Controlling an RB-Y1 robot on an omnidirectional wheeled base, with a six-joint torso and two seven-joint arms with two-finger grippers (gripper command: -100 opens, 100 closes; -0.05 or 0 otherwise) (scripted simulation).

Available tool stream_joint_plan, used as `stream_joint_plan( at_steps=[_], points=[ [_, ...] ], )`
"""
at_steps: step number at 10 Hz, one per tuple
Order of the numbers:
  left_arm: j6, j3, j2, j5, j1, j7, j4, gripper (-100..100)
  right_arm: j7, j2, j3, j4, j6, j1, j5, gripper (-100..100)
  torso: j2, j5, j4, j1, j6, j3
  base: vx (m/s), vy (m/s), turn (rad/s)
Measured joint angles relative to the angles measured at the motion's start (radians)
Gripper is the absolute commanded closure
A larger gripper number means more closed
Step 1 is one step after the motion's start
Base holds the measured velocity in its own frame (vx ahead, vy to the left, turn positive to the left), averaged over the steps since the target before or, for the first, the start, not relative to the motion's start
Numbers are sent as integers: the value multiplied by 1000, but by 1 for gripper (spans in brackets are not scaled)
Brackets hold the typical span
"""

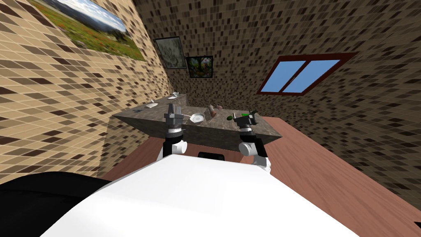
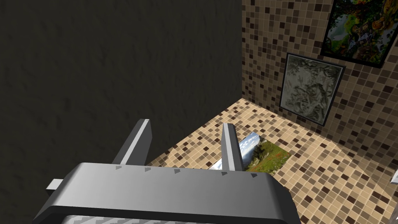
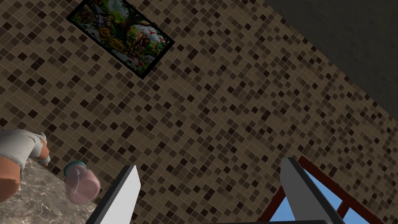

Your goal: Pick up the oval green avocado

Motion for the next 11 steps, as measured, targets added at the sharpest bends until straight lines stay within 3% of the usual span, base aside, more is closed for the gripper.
stream_joint_plan(
  at_steps=[8, 11],
  points=[
    [0, 0, 0, 0, 0, 0, 0, 0, -211, -56, 35, 108, 116, -106, -120, -100, -1, 0, 0, -3, 0, -1, -17, 47, -30],
    [0, 0, 0, 0, 0, 0, 0, 0, -295, -80, 50, 157, 183, -157, -178, -100, -1, 0, 0, -1, 0, -1, -11, 47, -38]
  ],
)
